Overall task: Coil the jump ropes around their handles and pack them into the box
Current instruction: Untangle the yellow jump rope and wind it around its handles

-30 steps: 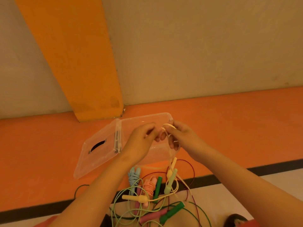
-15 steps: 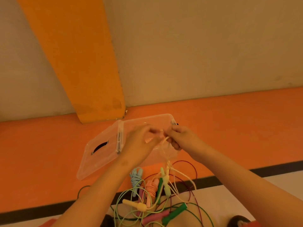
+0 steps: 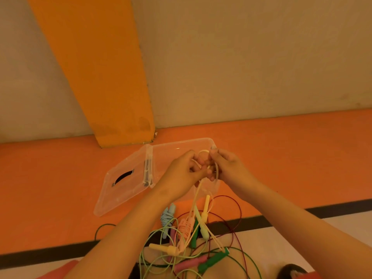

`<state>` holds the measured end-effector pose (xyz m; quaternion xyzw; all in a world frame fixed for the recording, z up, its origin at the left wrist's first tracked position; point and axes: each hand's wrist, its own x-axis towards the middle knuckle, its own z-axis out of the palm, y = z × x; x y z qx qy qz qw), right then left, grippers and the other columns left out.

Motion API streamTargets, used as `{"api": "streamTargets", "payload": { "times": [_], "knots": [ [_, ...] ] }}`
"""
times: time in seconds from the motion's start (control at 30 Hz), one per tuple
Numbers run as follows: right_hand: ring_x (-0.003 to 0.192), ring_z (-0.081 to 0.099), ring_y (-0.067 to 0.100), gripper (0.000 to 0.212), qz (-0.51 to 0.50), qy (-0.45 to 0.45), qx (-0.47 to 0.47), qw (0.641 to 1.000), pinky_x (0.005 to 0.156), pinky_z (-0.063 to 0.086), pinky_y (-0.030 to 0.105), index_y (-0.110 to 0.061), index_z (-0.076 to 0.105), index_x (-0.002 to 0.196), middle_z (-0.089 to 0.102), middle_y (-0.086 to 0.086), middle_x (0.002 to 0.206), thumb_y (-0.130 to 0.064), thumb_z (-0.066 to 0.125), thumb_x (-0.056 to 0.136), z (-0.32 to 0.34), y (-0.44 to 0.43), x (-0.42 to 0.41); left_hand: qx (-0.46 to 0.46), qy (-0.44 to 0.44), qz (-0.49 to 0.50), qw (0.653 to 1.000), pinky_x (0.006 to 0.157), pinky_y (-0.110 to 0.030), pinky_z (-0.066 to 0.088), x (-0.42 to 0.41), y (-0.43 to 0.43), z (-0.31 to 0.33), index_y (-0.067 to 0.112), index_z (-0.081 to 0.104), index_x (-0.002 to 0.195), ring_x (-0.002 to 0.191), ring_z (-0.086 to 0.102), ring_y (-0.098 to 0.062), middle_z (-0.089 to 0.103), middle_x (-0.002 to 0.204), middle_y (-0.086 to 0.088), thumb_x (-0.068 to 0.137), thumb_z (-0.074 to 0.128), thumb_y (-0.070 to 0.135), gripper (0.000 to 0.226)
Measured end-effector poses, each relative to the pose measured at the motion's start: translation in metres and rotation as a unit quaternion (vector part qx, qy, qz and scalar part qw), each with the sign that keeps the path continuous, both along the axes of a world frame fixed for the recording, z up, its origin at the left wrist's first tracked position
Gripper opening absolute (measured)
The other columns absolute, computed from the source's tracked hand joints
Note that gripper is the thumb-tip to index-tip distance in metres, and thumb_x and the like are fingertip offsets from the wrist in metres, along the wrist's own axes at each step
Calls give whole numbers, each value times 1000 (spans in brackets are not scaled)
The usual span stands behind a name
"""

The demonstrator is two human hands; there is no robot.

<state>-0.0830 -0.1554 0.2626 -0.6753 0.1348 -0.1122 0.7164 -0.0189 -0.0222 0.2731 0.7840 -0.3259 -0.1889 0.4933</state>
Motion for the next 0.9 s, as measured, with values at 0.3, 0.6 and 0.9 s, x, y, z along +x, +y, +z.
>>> {"api": "streamTargets", "payload": {
  "times": [0.3,0.6,0.9],
  "knots": [
    [46,56,16,29,34,79,-53,995,42,42,23,-6,51,95,66,1,70,-30,37,103,-8,-4,-3,-150,-17,27,988,72,-27,50,6,8,18,25,53,100,69,64,-14,61,71,6,93,54,0,26],
    [42,43,13,27,-25,167,-78,983,38,34,18,-10,52,79,56,6,61,-17,39,102,-22,-7,-1,-10,-5,204,979,103,-34,40,28,35,16,22,46,134,125,46,-14,48,135,5,90,64,30,49],
    [33,37,10,26,-36,64,-59,996,36,26,19,-9,46,76,48,9,63,-15,38,101,-5,8,10,102,-86,-20,991,67,-31,42,3,8,-12,18,58,75,67,54,-10,59,71,2,98,51,30,27]
  ]
}}
